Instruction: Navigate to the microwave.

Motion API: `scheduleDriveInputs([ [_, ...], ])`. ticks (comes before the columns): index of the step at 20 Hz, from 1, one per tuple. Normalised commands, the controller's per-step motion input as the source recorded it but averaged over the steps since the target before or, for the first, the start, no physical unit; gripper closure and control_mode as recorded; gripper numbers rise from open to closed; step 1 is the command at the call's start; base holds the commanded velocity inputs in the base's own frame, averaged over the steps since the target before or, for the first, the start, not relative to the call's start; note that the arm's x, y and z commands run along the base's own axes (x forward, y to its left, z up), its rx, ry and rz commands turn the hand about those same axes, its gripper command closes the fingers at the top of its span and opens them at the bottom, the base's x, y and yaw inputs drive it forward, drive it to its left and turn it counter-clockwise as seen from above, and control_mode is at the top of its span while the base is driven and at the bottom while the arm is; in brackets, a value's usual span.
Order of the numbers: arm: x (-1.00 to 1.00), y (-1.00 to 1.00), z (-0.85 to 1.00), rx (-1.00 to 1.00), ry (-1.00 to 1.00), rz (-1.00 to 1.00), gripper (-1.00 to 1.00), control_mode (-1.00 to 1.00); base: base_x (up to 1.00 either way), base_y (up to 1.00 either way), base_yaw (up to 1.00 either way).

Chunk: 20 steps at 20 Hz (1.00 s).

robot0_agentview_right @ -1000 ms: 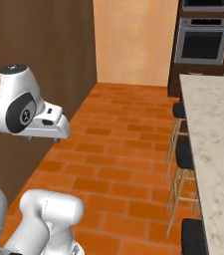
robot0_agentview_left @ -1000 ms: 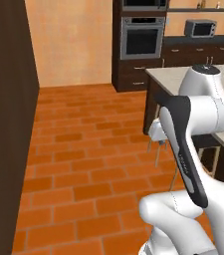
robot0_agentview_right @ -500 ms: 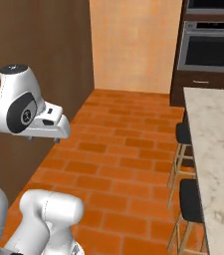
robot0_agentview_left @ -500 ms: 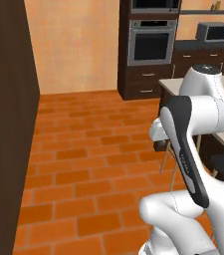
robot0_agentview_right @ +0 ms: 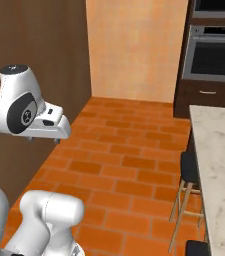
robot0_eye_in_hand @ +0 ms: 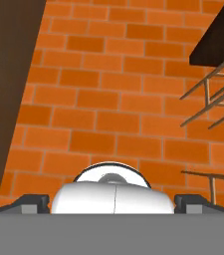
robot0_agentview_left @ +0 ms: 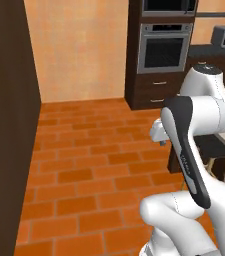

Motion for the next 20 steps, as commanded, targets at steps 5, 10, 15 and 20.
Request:
scheduleDriveInputs([
  [5,0.0,0.0,0.0,0.0,0.0,0.0,-1.0,1.0,1.0,0.0,0.02],
  [10,0.0,0.0,0.0,0.0,0.0,0.0,-1.0,1.0,1.0,0.0,0.0],
  [15,0.0,0.0,0.0,0.0,0.0,0.0,-1.0,1.0,1.0,0.0,0.0],
  [20,0.0,0.0,0.0,0.0,0.0,0.0,-1.0,1.0,1.0,0.0,0.0],
])
